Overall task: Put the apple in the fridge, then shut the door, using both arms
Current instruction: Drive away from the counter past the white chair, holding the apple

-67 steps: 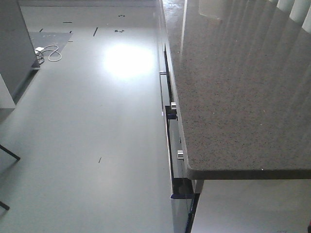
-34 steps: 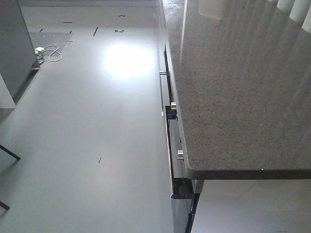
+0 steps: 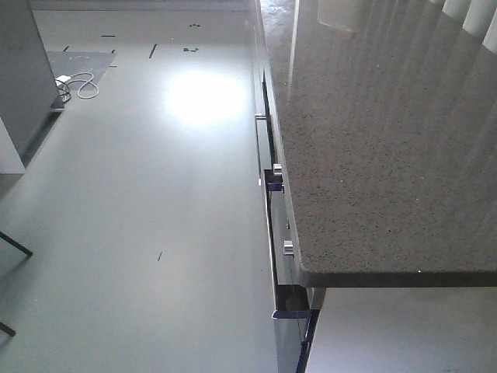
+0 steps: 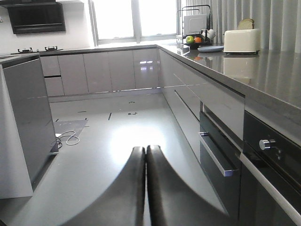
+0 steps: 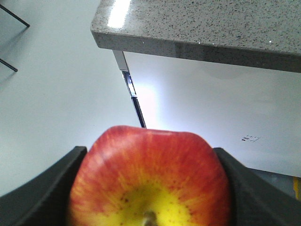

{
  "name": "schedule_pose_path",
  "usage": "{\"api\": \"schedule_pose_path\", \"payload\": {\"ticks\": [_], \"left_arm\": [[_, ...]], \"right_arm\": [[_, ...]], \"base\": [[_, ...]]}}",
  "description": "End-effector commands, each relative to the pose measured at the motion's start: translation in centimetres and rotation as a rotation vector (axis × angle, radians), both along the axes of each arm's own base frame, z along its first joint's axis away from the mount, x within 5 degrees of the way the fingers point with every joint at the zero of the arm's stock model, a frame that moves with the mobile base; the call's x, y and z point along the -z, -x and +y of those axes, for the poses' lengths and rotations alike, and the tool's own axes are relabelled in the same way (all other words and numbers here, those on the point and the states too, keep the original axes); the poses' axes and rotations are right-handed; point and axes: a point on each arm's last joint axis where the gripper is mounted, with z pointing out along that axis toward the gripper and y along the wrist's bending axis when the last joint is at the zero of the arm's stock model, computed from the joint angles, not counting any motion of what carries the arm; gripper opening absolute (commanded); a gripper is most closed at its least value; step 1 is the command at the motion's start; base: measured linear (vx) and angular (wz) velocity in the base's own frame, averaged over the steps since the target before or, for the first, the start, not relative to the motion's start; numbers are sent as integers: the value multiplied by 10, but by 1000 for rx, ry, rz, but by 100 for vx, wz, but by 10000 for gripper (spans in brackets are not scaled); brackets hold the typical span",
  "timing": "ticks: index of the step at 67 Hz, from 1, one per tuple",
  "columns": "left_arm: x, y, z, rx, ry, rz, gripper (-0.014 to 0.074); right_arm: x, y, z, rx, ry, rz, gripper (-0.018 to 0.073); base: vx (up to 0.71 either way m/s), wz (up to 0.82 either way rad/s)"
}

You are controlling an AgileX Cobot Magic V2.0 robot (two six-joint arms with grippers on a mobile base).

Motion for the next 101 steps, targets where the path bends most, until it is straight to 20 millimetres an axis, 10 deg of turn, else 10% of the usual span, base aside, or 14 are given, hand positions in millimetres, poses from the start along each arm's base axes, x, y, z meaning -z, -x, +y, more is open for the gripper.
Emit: {"api": "schedule_pose_path", "payload": {"ticks": [1, 101], "left_arm": [[-13, 3, -1, 13, 1, -101, -6], [-13, 3, -1, 13, 1, -101, -6]], "right_arm": [[-10, -4, 0, 8, -12, -71, 112], [-10, -4, 0, 7, -12, -68, 112]], "base": [[0, 0], [1, 25]]}}
